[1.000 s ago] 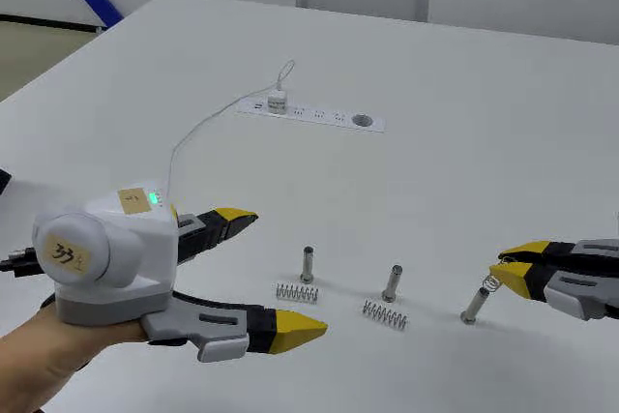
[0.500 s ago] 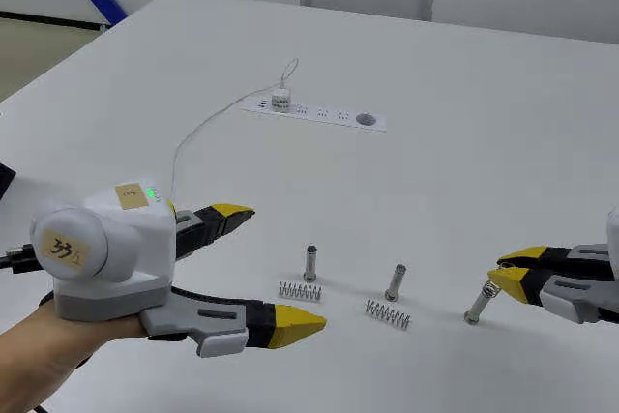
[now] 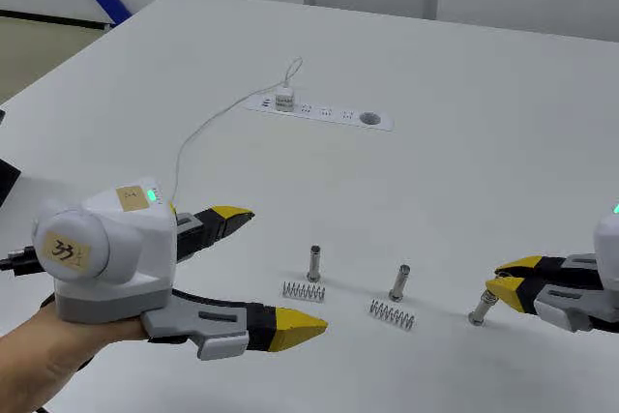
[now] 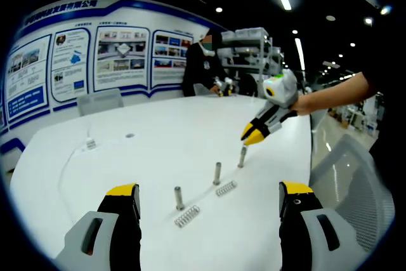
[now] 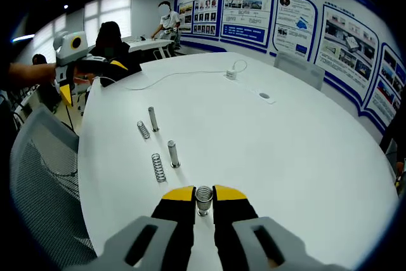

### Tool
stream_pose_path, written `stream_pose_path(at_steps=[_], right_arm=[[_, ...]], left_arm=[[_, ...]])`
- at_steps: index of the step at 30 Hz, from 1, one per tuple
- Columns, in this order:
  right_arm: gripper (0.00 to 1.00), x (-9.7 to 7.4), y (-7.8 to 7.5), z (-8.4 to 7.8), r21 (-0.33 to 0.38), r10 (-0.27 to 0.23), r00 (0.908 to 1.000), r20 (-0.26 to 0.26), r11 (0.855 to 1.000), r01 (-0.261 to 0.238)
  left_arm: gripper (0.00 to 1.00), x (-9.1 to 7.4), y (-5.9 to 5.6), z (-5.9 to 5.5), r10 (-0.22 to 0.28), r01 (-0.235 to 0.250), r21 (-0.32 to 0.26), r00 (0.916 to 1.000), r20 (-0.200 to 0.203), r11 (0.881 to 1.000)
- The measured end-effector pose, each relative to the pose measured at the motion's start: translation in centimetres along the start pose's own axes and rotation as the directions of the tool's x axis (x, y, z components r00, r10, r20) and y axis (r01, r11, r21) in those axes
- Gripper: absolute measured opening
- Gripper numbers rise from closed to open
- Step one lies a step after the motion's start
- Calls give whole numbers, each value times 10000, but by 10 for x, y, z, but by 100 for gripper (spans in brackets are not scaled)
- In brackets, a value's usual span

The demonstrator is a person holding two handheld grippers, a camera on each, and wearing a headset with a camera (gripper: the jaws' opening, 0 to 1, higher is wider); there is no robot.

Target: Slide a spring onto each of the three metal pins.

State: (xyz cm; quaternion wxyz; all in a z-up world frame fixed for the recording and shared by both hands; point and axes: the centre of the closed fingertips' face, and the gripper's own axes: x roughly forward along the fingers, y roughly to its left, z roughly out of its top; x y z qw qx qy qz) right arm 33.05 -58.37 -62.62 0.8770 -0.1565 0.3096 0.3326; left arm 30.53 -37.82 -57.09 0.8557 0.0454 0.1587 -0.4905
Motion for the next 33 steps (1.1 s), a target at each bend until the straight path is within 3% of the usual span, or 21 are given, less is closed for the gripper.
stream_pose_path(at_steps=[3, 10, 23, 33], right_arm=[[11, 3, -1, -4, -425, -110, 9996, -245, 9990, 99], [11, 10, -2, -10, -35, -8, 9997, -260, 10000, 7], [11, 20, 0, -24, 72, 33, 9983, -573, 10000, -29], [11, 27, 2, -28, 215, 82, 9972, -741, 9997, -66]], left_arm=[[92, 0, 1, 0, 26, -26, -38, 10000, 15, 10000], [92, 0, 1, 1, 84, -84, 1, 10000, 26, 10000], [92, 0, 2, -2, 76, -77, -81, 9999, -114, 9999], [92, -6, 7, -2, 180, -180, -271, 9998, 2, 9995]])
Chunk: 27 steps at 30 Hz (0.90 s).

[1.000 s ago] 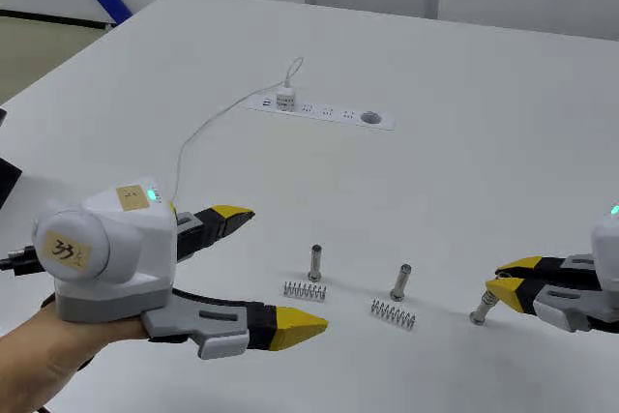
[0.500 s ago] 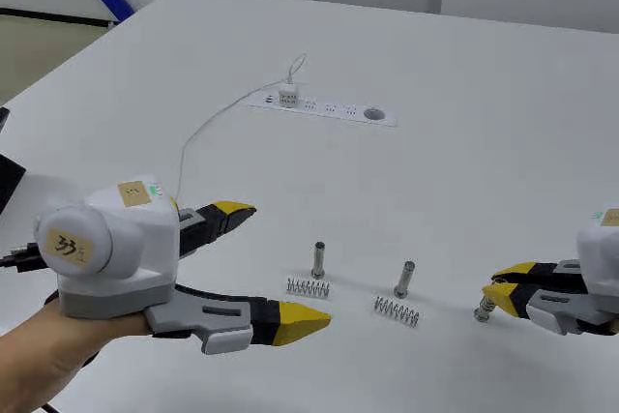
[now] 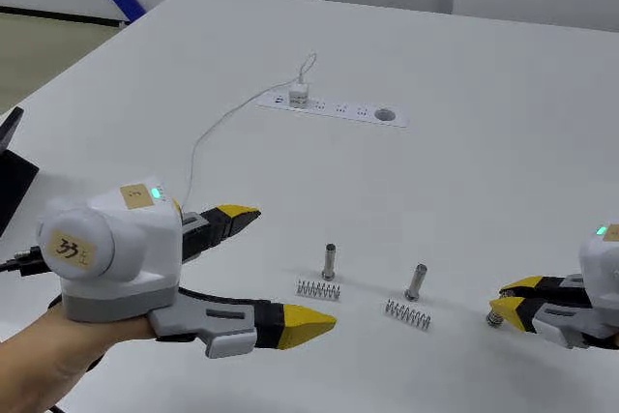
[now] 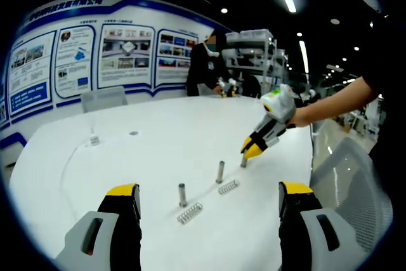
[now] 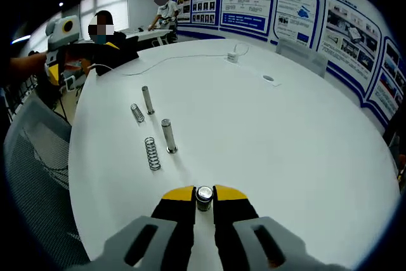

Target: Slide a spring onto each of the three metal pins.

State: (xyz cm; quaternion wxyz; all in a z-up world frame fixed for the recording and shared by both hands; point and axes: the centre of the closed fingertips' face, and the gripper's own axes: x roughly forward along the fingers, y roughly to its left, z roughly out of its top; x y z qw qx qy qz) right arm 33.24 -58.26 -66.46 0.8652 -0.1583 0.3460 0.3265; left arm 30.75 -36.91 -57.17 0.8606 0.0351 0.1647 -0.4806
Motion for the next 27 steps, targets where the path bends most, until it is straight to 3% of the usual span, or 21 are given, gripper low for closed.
stream_pose_path(at_steps=[10, 14, 22, 27], right_arm=[[12, 1, -1, 1, 218, 157, 9998, -106, 9996, -155], [19, -1, 1, 2, 85, 188, 9998, -93, 9998, -188], [23, -13, -3, 18, -44, -25, 9987, 500, 10000, 27], [23, -17, 1, 35, -260, -47, 9952, 982, 9996, 72]], left_arm=[[91, 1, 5, -3, -21, 21, -30, 9999, -109, 10000], [91, 4, 6, -1, -63, 63, -38, 10000, -54, 10000], [92, 7, 7, 7, -97, 108, -342, 9994, 327, 9994], [92, 7, 11, 7, -59, 71, -385, 9995, 324, 9992]])
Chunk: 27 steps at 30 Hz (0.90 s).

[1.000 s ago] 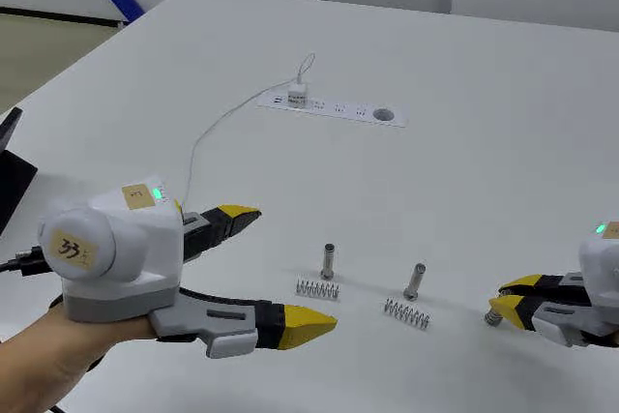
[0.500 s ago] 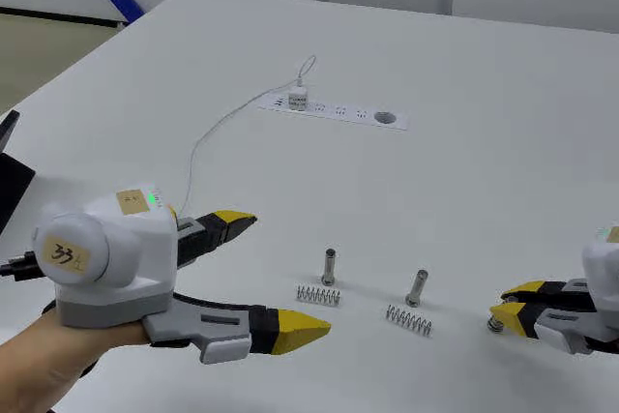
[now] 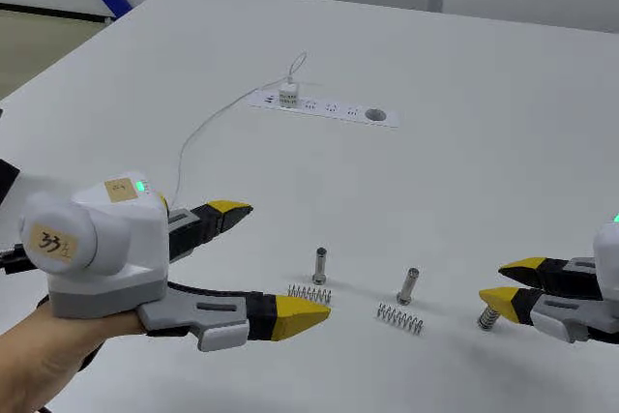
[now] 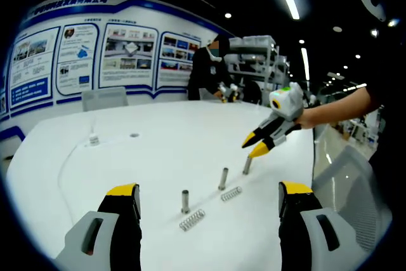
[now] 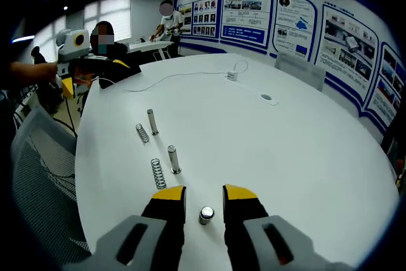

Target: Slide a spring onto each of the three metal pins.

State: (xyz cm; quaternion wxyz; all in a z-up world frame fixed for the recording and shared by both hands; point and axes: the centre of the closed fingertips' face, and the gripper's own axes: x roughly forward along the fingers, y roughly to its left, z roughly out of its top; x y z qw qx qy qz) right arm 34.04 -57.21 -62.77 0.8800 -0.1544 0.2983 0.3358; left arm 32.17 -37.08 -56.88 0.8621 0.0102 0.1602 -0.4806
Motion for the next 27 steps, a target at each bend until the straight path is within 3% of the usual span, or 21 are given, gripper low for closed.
stream_pose_path(at_steps=[4, 16, 20, 27], right_arm=[[24, 4, 13, 9, -286, 319, 9994, 114, 9991, -316], [24, 21, 42, 9, -598, 968, 9953, -96, 9935, -972], [24, 29, 47, 6, -744, 1076, 9938, -286, 9912, -1095], [24, 39, 56, 3, -797, 1383, 9890, -531, 9866, -1422]], left_arm=[[91, -2, 1, 4, 61, -55, -250, 9997, 230, 9997], [92, -12, 10, 3, 384, -371, -409, 9988, 311, 9985], [92, -15, 12, 0, 471, -461, -461, 9987, 209, 9979], [92, -18, 13, 5, 526, -494, -656, 9975, 480, 9966]])
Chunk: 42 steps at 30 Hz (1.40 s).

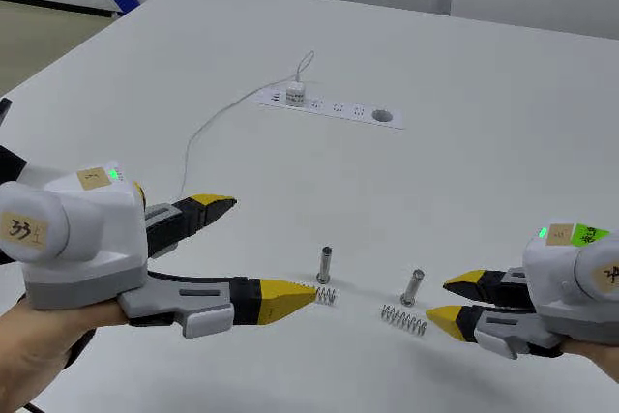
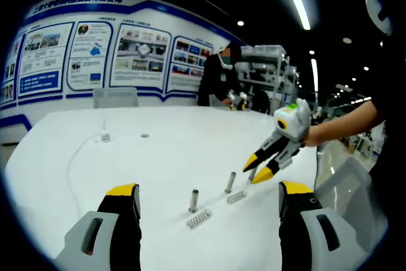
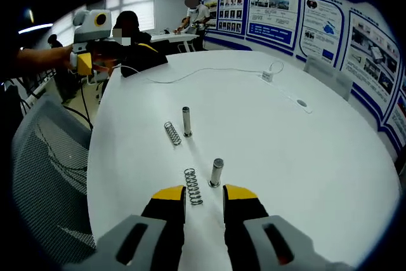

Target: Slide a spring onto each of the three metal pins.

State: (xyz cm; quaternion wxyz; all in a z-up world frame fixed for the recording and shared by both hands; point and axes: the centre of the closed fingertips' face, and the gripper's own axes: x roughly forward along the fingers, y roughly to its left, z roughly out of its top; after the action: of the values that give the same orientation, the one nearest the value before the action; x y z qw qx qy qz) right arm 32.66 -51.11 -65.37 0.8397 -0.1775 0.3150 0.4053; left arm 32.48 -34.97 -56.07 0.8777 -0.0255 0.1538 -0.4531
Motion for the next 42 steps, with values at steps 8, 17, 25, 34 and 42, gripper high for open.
stream_pose_path(at_steps=[8, 17, 25, 34, 42], right_arm=[[24, 11, 8, -5, -121, 302, 9992, -275, 9995, -305], [23, 27, 10, -18, 110, 507, 9965, -665, 9987, -500], [21, 33, 15, -22, -198, 738, 9936, -853, 9969, -758], [18, 38, 15, -32, -439, 717, 9888, -1308, 9960, -781], [17, 39, 18, -31, -219, 982, 9881, -1183, 9946, -1015]], left_arm=[[93, -1, -4, -6, -364, 369, 133, 9988, -341, 9992], [92, -1, -8, -10, -565, 564, -26, 9972, -486, 9984], [91, -2, -7, -12, -521, 520, -31, 9969, -594, 9986], [90, -3, -7, -10, -458, 456, -44, 9972, -591, 9990], [89, -7, -6, -12, -438, 432, -103, 9971, -622, 9990]])
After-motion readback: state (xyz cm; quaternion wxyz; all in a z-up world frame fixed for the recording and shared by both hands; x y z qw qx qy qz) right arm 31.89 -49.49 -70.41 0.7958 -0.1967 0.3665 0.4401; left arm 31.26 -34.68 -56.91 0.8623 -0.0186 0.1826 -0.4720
